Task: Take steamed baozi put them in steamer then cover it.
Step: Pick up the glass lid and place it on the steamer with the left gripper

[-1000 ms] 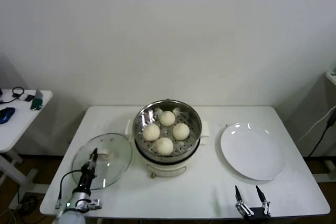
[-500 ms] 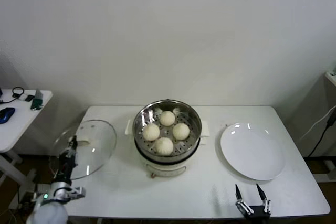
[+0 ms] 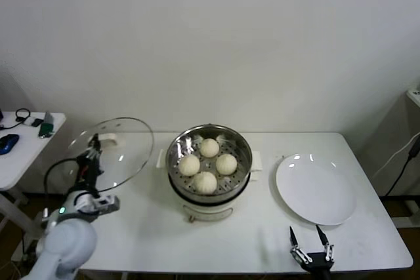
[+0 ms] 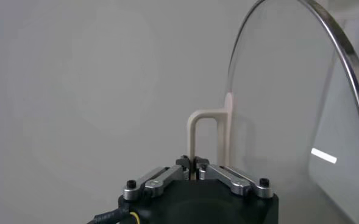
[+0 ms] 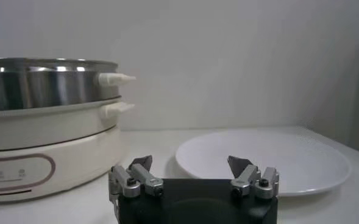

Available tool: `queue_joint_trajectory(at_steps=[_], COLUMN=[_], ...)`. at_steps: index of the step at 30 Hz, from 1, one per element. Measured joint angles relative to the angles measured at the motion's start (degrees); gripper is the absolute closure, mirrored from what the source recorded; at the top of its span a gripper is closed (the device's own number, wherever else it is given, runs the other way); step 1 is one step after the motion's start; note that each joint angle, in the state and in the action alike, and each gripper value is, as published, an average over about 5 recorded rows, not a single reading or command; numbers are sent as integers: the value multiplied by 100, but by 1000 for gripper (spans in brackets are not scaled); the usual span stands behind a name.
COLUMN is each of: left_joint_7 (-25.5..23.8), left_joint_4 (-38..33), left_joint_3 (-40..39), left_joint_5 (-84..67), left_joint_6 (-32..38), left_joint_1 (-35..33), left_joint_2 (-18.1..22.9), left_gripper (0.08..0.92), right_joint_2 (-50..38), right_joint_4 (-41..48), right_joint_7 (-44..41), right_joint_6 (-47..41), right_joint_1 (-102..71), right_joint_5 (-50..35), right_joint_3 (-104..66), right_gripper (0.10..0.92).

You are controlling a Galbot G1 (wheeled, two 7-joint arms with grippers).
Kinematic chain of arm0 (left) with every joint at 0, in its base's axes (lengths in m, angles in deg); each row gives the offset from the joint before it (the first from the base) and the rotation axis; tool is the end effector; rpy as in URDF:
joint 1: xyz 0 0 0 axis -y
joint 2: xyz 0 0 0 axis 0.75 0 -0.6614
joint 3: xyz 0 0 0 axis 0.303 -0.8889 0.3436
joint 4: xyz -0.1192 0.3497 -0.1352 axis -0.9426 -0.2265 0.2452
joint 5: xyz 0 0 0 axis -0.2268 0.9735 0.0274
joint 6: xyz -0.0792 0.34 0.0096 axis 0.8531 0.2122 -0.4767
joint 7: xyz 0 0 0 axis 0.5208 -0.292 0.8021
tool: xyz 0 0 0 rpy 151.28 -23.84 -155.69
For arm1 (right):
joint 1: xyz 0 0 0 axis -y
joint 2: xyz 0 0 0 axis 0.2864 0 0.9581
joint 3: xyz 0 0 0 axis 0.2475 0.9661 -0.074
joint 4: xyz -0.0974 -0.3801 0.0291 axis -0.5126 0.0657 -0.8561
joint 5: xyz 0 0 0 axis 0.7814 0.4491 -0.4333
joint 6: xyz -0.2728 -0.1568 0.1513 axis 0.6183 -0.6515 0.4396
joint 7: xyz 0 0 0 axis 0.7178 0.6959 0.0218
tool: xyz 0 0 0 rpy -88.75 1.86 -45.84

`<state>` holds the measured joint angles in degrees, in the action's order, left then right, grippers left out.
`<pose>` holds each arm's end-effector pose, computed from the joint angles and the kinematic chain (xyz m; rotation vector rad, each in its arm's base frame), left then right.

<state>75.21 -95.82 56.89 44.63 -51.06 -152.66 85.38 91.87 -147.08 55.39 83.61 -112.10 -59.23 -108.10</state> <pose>0.2484 0.1048 -0.2723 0.2656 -2.2286 -2.0548 0.0628 -0.0974 -0.4728 0.1067 -3.0370 -0.0683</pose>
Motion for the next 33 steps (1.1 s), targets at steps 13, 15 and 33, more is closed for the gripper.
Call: queue_joint_trajectory(at_steps=[13, 15, 33], left_joint_7=[-1195, -1259, -942], left_joint_4=[-303, -242, 842], left_joint_3=[-2196, -2482, -3704], left_joint_5=[1715, 1936, 2685], left_joint_6=[-975, -1034, -1265], left_joint_1=[1122, 1221, 1656], left_joint_2=[1010, 1224, 2451], left_gripper=[864, 864, 864], right_joint_2=[0, 10, -12], right_joint_4=[88, 124, 376], right_joint_7=[34, 34, 24], right_joint_6=[-12, 1, 102], right_joint_1=[193, 236, 403], right_joint_5=[87, 87, 69], right_joint_3=[56, 71, 45], right_gripper=[203, 203, 203])
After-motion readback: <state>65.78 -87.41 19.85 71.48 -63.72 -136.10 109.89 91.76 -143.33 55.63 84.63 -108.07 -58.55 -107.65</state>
